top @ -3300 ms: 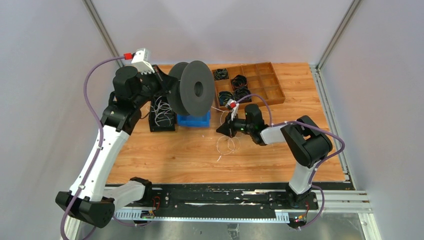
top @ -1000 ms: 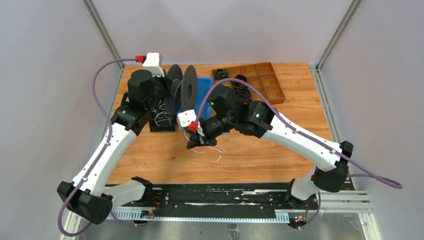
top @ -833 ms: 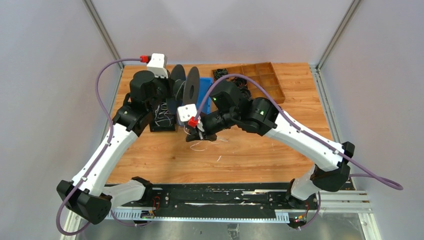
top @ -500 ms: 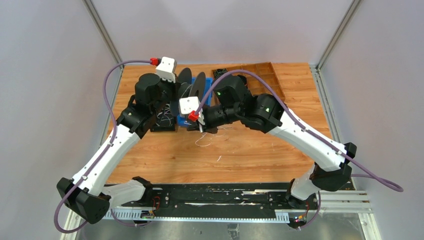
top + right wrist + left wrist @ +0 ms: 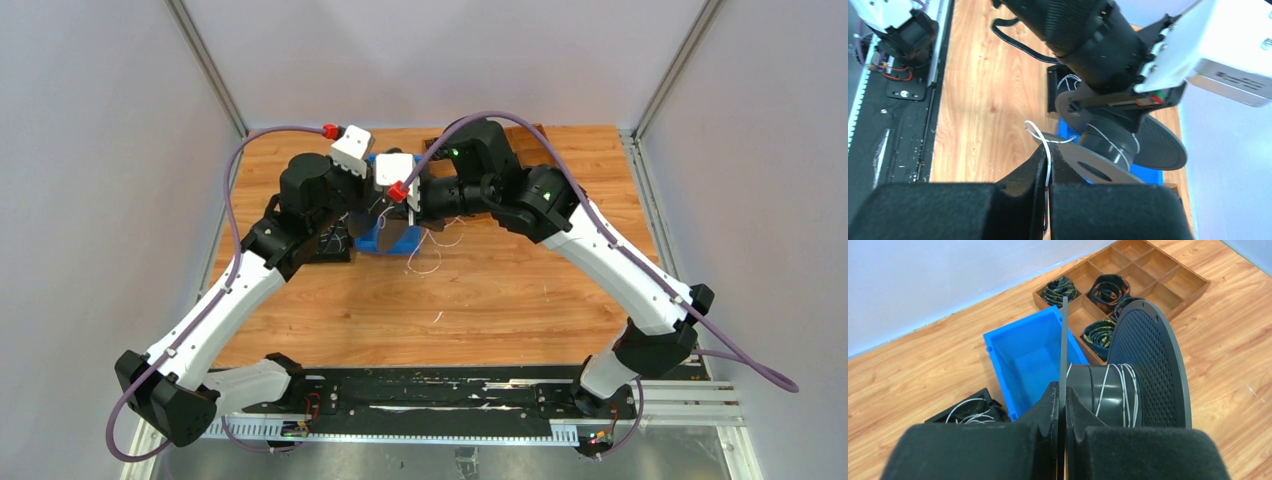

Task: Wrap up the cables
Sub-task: Wrap the cable around the cable reel.

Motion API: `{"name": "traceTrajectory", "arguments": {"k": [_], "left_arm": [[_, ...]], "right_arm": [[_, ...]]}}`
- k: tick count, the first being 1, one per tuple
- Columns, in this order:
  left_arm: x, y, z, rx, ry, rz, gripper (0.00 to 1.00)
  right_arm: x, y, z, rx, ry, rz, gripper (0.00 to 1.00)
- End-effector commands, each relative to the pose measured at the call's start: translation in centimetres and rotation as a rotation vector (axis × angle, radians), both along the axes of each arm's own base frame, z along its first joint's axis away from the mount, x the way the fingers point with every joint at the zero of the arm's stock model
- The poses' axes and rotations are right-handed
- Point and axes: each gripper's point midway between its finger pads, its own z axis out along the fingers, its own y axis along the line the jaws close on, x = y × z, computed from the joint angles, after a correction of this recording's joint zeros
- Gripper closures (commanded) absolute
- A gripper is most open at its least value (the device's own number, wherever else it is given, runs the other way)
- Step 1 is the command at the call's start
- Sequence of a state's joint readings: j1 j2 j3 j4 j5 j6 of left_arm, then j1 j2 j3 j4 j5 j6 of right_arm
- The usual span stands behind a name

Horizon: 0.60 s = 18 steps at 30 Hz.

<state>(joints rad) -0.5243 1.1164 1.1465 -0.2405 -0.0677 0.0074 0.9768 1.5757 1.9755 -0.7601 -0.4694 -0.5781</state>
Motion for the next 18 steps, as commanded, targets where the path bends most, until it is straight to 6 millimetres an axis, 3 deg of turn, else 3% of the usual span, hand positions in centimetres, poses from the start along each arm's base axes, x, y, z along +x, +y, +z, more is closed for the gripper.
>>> {"name": "traceTrajectory", "arguments": {"k": [1, 18], "left_arm": [[-0.7, -1.5, 2.8, -0.018, -0.115, -0.088, 1.00], [-2.1, -2.8, 1.9, 0.034, -0.126, -0.193, 1.00]], "right_arm": [[2.9, -0.8, 0.7, 0.000, -0.065, -0.060, 0.99], [11.5, -4.7, 2.0, 0.003, -0.175, -0.295, 0.99]]}}
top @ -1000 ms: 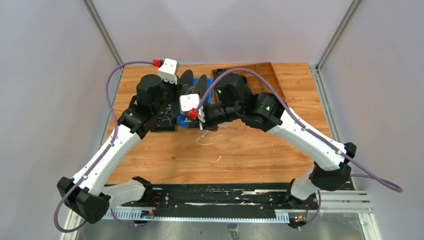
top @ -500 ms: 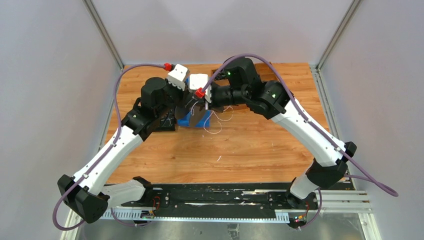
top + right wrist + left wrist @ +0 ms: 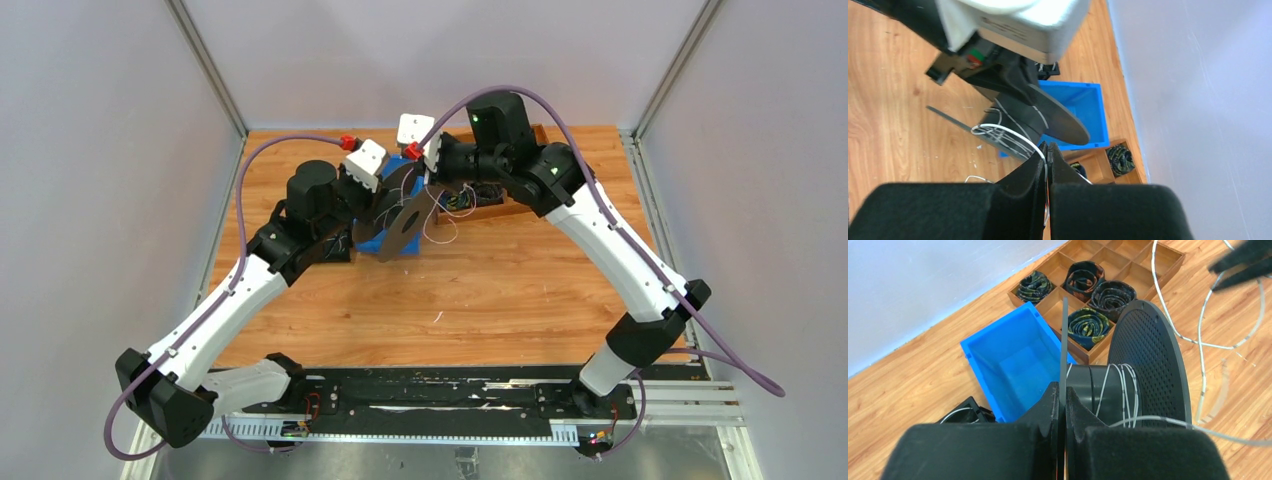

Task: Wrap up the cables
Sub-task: Wrap the cable around the cable reel.

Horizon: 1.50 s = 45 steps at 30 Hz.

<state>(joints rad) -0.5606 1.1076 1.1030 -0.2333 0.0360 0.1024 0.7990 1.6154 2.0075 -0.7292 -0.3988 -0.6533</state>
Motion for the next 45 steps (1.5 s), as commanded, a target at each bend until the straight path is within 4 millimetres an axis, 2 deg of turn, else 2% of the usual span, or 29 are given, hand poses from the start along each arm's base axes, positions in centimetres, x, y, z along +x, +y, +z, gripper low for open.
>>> {"name": "traceTrajectory", "arguments": {"k": [1, 7, 17, 27, 33, 45], "left_arm": [[-0.6, -0.6, 3.4, -0.049, -0.108, -0.043, 1.00], [-1.2, -1.2, 3.8, -0.044, -0.120, -0.097, 1.00], [-1.9, -1.6, 4.7, -0.071, -0.124, -0.133, 1.00], [-3.1, -2.2, 5.7, -0.104, -0.126, -0.190, 1.00], [-3.2, -2.0, 6.5, -0.145, -0.111, -0.181, 1.00], [-3.4, -1.5, 8.2, -0.246, -0.083, -0.180, 1.00]], "right_arm": [[3.2, -1.4, 1.8, 0.016, -0.079, -0.102, 0.99], [6.6, -3.2, 1.7, 0.003, -0.106, -0.216, 0.99], [10.7, -5.7, 0.3, -0.023, -0.103, -0.322, 0.99], [14.2, -8.9, -3.5, -0.037, -0.013, -0.398, 0.99], [14.6, -10.1, -7.5, -0.039, 0.075, -0.415, 0.99], [13.0, -10.5, -12.4, 0.002, 0.214, -0.384, 0.99]]}}
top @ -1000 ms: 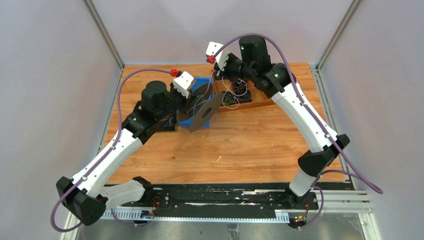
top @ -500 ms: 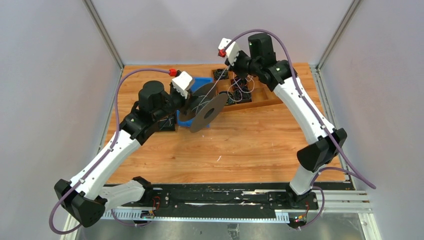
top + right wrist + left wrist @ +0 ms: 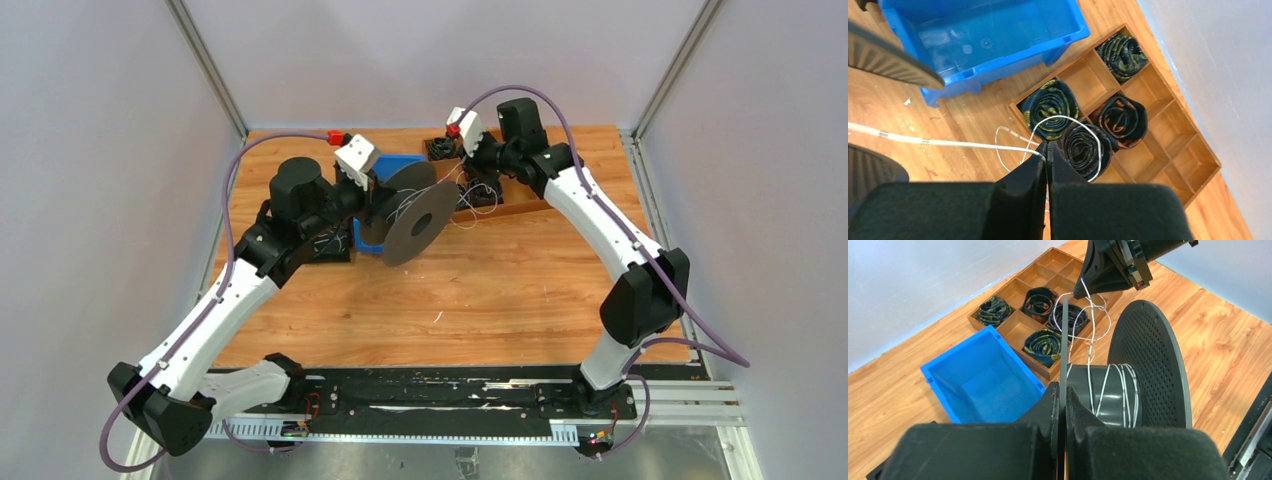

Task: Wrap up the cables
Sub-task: Wrap the cable around the cable reel.

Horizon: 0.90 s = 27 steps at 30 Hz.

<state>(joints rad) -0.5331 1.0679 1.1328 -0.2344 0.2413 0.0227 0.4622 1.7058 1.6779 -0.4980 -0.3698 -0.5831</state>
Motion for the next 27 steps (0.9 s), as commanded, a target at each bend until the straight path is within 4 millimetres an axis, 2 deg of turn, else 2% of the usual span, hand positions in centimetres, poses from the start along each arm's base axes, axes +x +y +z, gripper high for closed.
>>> {"name": "traceTrajectory", "arguments": {"k": [1, 20, 27], "left_arm": [[-0.9, 0.4, 5.7, -0.135, -0.083, -0.018, 1.00], [-1.3, 0.8, 7.8, -0.324, 0.003, -0.063, 1.00], [-1.3, 0.8, 8.0, -0.372, 0.031, -0.074, 1.00]], "right_arm": [[-0.7, -0.4, 0.8, 0.110, 0.012, 0.012, 0.99], [-7.6, 3.7, -4.3, 0.384, 0.309, 0.331, 0.98], [-8.3, 4.6, -5.2, 0.481, 0.385, 0.348, 0.97]]}}
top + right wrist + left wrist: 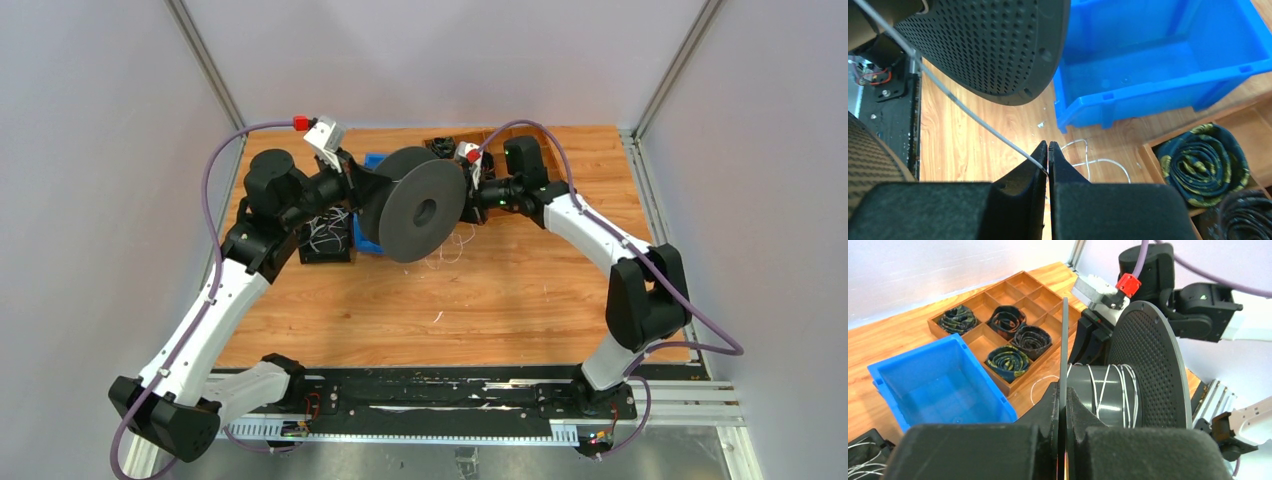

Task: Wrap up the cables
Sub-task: Wrap the cable around the cable reel.

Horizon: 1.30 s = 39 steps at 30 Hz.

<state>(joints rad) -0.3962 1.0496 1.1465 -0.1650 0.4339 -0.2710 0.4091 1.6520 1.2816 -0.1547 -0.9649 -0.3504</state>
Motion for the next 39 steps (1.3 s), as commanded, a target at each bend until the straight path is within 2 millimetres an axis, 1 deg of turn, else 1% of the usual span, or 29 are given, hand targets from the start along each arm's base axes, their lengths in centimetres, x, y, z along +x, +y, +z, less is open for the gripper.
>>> {"name": "traceTrajectory", "arguments": {"k": [1, 5, 13, 17, 24, 33, 39], "left_arm": [[-1.0, -0.1, 4.8, -0.115, -0.099, -0.035, 1.00], [-0.8, 0.1, 5.0, -0.137, -0.089, -0.032, 1.00], [-0.5, 0.3, 5.1, -0.160, -0.072, -0.021, 1.00], [-0.3, 0.3, 5.0, -0.172, -0.059, -0.018, 1.00], [-0.1, 0.4, 5.0, -0.194, -0.045, -0.016, 1.00], [-0.1, 0.6, 5.4, -0.218, -0.039, -0.017, 1.00], [0.0, 0.8, 5.5, -0.227, -0.037, -0.012, 1.00]], "right_arm": [[-0.4, 0.5, 0.1, 0.094, 0.079, 0.024, 0.96], [-0.6, 0.9, -0.8, 0.129, 0.151, 0.013, 0.93], [-0.8, 2.0, -1.7, 0.225, 0.266, -0.027, 0.86], [-1.0, 2.8, -2.1, 0.253, 0.265, -0.040, 0.82], [-0.1, 3.2, -2.9, 0.246, 0.231, -0.083, 0.74], [-0.6, 3.5, -6.1, 0.188, 0.243, -0.077, 0.64], [-0.6, 3.6, -7.1, 0.167, 0.238, -0.068, 0.64]]}}
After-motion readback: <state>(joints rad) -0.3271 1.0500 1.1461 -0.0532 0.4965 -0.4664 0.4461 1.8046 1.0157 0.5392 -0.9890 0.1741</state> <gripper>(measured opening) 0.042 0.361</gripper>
